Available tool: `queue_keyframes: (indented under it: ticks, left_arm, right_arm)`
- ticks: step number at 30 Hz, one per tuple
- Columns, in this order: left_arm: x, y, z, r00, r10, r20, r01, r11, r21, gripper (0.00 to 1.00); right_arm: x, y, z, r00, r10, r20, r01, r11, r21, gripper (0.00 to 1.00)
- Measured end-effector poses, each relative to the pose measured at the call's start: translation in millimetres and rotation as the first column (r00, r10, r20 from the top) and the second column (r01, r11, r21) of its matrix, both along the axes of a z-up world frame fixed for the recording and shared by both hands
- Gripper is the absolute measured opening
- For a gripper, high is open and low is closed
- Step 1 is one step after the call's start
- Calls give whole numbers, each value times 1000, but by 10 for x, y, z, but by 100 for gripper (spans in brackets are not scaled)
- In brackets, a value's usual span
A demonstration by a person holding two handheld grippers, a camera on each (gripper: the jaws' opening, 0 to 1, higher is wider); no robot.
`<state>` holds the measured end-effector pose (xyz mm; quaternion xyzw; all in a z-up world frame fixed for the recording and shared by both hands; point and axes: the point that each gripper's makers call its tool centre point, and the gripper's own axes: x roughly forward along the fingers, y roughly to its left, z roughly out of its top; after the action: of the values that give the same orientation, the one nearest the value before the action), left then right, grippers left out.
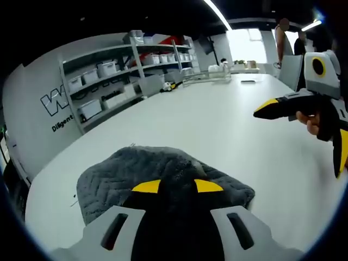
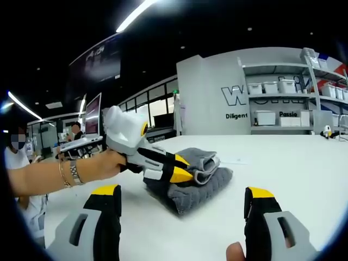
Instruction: Open the folded towel by lifting each exposed corner and separating the folded layers until the towel lies flat within the target outline without major curled edges
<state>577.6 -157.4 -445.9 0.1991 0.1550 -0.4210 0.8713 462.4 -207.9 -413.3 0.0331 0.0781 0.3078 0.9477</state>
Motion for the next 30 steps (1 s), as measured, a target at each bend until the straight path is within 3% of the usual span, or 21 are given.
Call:
queue_keyframes:
  ticks: [11,15,21,30]
  left_arm:
    - [20,71,79,997,68,-28,-71,990,-125,7]
    - [49,125,153,992,106,-74,-121,966,-230,7]
    - [62,213,292,990,125,-57,-136,946,-293,7]
    - [103,513,574,975,219,-21,-211,902,-377,7]
  right_arm:
    - [3,-11,5,1000,-1,-2,1,1000,10,94]
    - [1,-10,-5,1000,0,-8,1,1000,10,94]
    - [3,-13,0,1000,-2,-9,2,1000,17,94]
    - [5,-9,-10,1000,-1,-13,1,1000,14,94]
